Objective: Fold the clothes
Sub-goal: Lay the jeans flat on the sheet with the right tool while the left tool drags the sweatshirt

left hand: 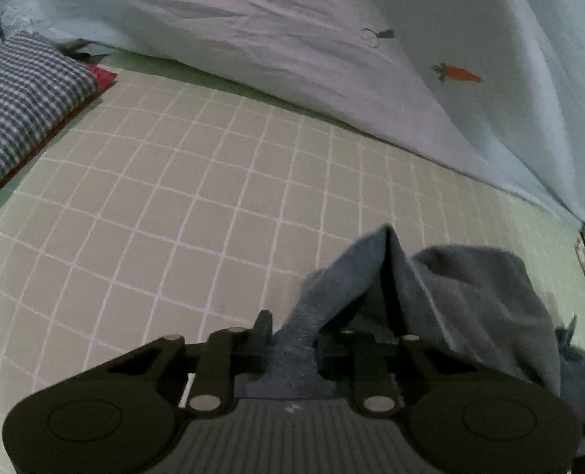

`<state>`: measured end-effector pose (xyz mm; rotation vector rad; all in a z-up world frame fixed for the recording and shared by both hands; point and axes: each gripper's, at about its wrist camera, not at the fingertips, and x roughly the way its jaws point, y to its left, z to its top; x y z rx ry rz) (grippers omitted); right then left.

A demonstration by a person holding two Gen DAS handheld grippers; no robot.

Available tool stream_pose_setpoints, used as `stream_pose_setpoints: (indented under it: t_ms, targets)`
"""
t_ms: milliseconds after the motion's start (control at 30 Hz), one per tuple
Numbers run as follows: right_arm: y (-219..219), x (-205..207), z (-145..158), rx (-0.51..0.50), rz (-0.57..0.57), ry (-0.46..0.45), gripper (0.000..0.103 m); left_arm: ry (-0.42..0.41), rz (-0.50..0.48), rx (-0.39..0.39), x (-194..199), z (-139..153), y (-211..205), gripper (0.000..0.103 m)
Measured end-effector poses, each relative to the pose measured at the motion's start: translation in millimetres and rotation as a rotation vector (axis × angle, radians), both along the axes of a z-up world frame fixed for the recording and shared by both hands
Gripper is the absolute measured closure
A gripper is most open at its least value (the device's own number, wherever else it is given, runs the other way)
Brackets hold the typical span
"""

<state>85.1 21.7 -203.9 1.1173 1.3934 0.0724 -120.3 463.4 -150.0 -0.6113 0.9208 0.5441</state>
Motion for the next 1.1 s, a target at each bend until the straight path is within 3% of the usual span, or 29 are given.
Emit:
stream_pose_setpoints:
  t_ms: [100, 200, 400, 500, 633, 733, 800, 867, 933, 967, 1033, 1067, 1100]
  targets:
    - [2, 14, 15, 0.001, 0.013, -0.058, 0.085, -0.016, 0.013, 0.016, 10, 8, 7, 0.085]
    - [11, 40, 33, 0.036, 0.014, -0.138, 0.087, -0.061, 0.0, 0.095, 26, 27, 10, 0.086]
    - [30, 111, 99, 0.106, -0.005, -0.347, 0.088, -0.207, 0.003, 0.235, 70, 88, 31, 0.086]
    - [33, 130, 132, 0.164, -0.014, -0.452, 0.089, -0.333, -0.002, 0.309, 76, 137, 28, 0.086]
    - [30, 136, 171, 0.245, -0.02, -0.603, 0.089, -0.502, -0.033, 0.439, 53, 190, 3, 0.086]
    - [20, 129, 181, 0.235, 0.0, -0.691, 0.089, -0.484, -0.052, 0.44, 31, 185, -19, 0.083]
    - [6, 120, 166, 0.17, 0.021, -0.671, 0.087, -0.416, -0.043, 0.342, 20, 157, -26, 0.081]
    - [-8, 113, 131, 0.041, 0.037, -0.554, 0.077, -0.282, -0.005, 0.207, 7, 110, -31, 0.081]
    - [-18, 104, 100, -0.117, 0.069, -0.434, 0.054, -0.26, 0.082, 0.103, -17, 87, -32, 0.083]
    - [-22, 99, 86, -0.194, 0.096, -0.383, 0.051, -0.249, 0.126, 0.051, -29, 76, -32, 0.083]
    - [-27, 85, 63, -0.267, 0.16, -0.31, 0.047, -0.227, 0.213, -0.053, -53, 53, -33, 0.077]
    - [-29, 78, 54, -0.256, 0.172, -0.287, 0.043, -0.216, 0.257, -0.105, -65, 42, -33, 0.071]
    - [-30, 71, 46, -0.234, 0.178, -0.267, 0.03, -0.205, 0.3, -0.157, -77, 31, -34, 0.071]
